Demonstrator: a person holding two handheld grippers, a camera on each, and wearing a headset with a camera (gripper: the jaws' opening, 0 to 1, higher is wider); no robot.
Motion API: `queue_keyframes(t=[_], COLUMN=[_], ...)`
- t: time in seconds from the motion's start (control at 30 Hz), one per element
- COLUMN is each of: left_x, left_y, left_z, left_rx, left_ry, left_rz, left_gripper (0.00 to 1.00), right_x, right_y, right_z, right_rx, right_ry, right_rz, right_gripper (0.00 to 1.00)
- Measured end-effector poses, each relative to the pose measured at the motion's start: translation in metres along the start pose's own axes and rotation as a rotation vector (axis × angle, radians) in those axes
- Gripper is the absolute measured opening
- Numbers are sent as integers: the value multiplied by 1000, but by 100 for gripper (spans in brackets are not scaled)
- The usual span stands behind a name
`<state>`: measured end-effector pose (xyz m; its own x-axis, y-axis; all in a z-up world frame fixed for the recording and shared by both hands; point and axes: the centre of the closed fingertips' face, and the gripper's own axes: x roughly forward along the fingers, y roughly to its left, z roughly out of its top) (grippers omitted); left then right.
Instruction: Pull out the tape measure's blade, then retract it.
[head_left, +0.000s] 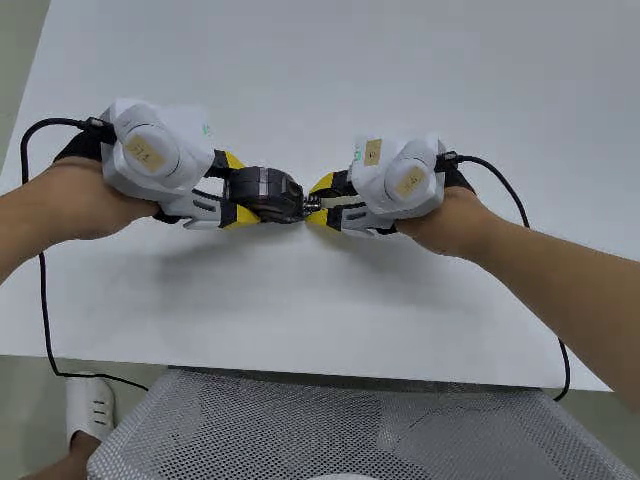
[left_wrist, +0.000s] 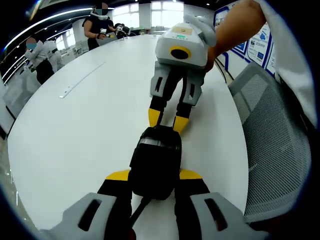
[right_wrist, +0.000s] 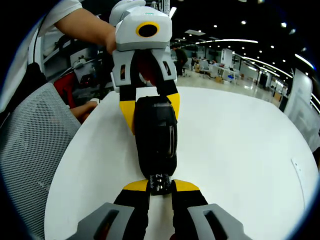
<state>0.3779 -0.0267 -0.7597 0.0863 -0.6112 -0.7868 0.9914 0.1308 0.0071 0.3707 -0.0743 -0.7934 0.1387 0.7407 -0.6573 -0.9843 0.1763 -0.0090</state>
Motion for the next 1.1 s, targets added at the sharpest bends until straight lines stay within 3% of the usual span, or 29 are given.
queue_keyframes(t=[0.53,1.1], left_x=[0,0], left_y=[0,-1], left_z=[1,0], left_rx=[12,28], left_ry=[-2,-2], left_rz=[-8,-24], left_gripper=[26,26], right_x=[-1,-7], right_y=[2,5], right_z=[2,0], right_rx=[-39,-10], right_ry=[-6,-6], right_rz=[24,17], right_gripper=[11,10])
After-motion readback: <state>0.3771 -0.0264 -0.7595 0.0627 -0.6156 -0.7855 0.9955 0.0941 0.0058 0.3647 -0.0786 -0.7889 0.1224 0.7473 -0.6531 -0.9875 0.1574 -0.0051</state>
